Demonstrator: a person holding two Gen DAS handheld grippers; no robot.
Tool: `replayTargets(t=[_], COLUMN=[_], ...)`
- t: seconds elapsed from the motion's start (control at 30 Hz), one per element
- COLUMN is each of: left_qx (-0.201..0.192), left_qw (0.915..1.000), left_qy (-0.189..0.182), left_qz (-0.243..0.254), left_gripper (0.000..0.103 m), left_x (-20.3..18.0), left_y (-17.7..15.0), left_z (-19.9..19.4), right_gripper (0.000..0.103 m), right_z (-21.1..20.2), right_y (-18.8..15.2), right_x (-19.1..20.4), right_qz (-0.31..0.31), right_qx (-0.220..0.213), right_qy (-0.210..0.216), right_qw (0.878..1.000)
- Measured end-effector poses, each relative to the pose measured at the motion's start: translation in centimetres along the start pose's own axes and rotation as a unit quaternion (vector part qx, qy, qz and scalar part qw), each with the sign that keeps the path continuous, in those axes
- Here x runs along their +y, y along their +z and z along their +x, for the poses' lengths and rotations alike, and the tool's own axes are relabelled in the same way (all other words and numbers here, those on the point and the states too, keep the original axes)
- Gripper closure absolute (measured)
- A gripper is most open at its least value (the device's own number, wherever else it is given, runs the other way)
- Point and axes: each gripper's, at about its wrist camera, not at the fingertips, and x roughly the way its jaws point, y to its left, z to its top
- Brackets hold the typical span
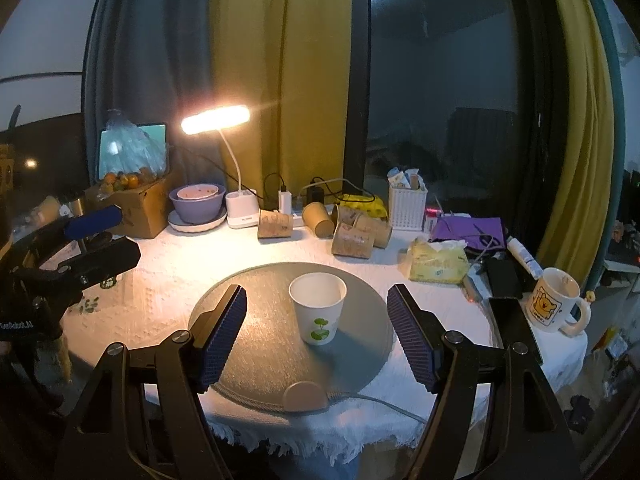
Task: Flip cup upright
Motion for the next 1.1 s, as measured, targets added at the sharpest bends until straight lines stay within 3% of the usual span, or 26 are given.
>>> replayTargets(t=[0.53,0.8,1.1], left_qx=[-0.038,-0.037,-0.031], left_qw=[0.9992,0.9992,0.9993], left_qy=[0.002,0.009,0.013], left_qz=[-0.007,-0.011,-0.019], left_gripper=[0.015,0.014,0.014], left_x=[0.2,0.3,0.5], left_y=[0.8,0.3,0.0], left_z=[-1.4,-1.3,-1.0], right_gripper=[0.027,0.027,0.027], right_z=[-1.9,-2.1,-1.7], right_y=[1.5,1.7,1.2], right_x=[0.8,0.6,0.2], right_qz=[-0.020,-0.013,-0.010], right_qx=[-0.036,-0.051,-0.041], right_qy=[0.000,-0.001,-0.003], right_qw=[0.999,0.999,0.999])
